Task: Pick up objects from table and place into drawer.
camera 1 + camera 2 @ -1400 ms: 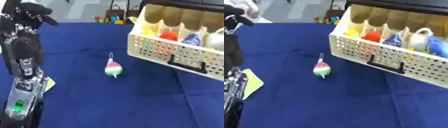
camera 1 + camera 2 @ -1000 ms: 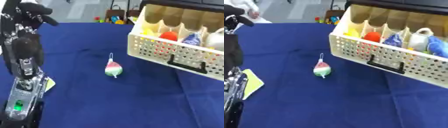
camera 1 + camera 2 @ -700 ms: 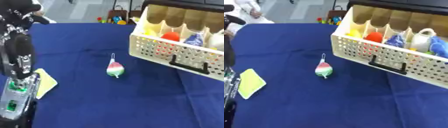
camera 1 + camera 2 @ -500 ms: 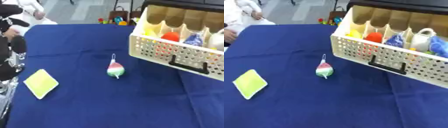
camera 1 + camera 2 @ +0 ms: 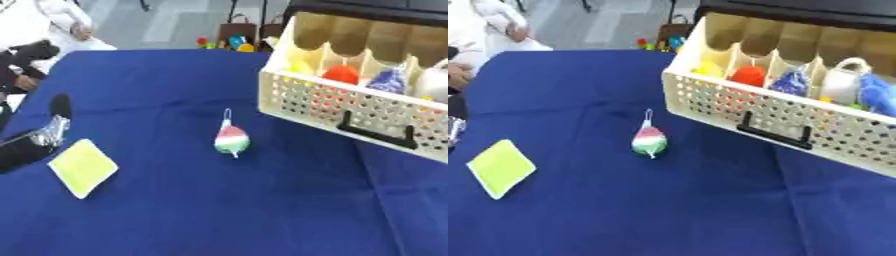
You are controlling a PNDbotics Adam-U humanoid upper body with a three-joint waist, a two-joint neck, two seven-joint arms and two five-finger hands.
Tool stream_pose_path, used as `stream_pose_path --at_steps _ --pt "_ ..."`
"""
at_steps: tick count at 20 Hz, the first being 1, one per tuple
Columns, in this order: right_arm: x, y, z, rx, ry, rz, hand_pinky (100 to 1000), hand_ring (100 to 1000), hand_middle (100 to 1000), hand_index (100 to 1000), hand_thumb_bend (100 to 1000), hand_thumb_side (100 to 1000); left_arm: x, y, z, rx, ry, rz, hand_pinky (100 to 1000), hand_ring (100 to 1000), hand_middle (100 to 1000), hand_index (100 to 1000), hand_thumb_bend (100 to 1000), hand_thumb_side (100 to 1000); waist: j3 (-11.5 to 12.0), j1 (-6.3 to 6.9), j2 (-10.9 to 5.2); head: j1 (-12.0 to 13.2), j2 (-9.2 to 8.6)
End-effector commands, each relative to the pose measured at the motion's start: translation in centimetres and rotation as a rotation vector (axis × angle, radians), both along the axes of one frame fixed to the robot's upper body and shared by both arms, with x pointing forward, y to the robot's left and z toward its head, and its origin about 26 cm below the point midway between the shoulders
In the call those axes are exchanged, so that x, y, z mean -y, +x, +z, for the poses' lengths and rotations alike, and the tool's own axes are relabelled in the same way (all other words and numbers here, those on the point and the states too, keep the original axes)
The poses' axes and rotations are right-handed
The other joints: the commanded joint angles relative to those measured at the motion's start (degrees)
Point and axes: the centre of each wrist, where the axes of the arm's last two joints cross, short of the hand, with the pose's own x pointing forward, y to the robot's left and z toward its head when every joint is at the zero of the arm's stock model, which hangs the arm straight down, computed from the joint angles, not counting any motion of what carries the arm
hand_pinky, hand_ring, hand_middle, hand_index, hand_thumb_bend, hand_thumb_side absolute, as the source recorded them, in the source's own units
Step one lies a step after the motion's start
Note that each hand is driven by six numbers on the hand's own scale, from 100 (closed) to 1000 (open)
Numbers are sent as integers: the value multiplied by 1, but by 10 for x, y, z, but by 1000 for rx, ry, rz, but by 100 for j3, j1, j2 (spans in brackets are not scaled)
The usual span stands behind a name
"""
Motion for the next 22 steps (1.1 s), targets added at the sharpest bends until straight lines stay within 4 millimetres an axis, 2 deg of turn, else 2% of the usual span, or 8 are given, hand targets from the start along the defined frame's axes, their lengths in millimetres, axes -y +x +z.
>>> stream_pose_path --at_steps 1,4,6,7,10,17,19,22 --pt "1 -3 8 26 -19 3 585 604 611 733 100 661 -6 -3 14 -91 164 70 694 880 884 1000 100 644 -4 -11 -90 24 -72" --pt "0 -2 8 25 -20 5 585 605 611 733 100 660 -8 -5 13 -209 263 126 726 908 919 1000 100 682 -9 -14 -92 31 -80" --pt "0 -2 8 26 -19 6 585 605 612 733 100 660 -9 -6 12 -275 297 155 746 922 932 1000 158 750 -15 -16 -93 40 -92" --pt "0 -2 8 26 -19 7 585 605 611 733 100 661 -8 -7 11 -313 305 166 755 929 940 1000 234 799 -18 -16 -93 44 -99" --pt "0 -2 8 26 -19 9 585 605 612 733 100 660 -8 -7 12 -385 312 207 771 940 953 1000 339 861 -23 -17 -98 53 -110" --pt "0 -2 8 27 -18 12 585 605 611 732 100 660 -5 -8 4 -492 293 247 787 958 977 1000 398 990 -36 -20 -91 89 -159" --pt "-1 -2 8 28 -18 14 585 605 610 732 100 660 -4 -8 0 -538 278 249 783 956 973 1000 435 1000 -40 -23 -84 104 -171" --pt "-1 -2 9 29 -18 15 585 605 609 732 100 660 -3 -9 -4 -580 253 271 782 956 975 1000 439 1000 -47 -34 -66 115 -191"
